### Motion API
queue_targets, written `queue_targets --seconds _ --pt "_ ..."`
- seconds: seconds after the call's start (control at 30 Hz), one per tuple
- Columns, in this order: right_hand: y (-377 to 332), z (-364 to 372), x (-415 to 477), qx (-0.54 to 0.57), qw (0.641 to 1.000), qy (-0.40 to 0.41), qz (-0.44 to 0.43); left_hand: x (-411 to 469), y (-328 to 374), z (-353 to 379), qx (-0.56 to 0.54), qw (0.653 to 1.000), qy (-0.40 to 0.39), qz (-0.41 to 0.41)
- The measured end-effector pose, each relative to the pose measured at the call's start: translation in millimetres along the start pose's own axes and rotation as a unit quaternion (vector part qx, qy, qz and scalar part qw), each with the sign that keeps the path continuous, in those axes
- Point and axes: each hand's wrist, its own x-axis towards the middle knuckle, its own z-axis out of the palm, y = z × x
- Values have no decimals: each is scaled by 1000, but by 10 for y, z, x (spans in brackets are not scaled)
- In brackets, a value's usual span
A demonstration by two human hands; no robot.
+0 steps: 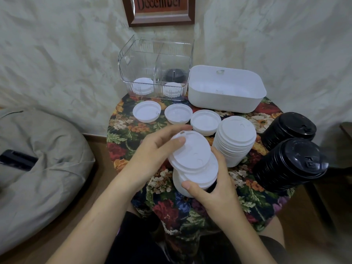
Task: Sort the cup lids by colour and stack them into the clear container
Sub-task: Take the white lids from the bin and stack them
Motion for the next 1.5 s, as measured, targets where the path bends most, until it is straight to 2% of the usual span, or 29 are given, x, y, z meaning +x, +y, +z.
queue_targets --seconds 0.2,0.43,0.67,0.8,1.03,1.23,1.5 --pt "6 -5 -1 -3 1000 -5 5 -4 -76 63 36 997 -65 -7" --pt "47 -27 -8 -10 1000 0 2 3 -79 93 74 993 -87 3" --pt "17 -36 -18 27 1000 -6 -11 -4 -113 109 64 994 -87 4" --pt "44 -29 -26 8 1000 3 -10 1 -149 121 45 995 -89 2" --pt "5 -11 -3 -2 1000 -4 -18 -77 -241 223 -9 998 -59 -21" --pt "-44 11 13 -4 1000 6 -7 -85 -274 303 -50 997 -4 -51" --pt "-11 35 74 -3 1000 16 -3 -39 -301 361 -54 997 38 -32"
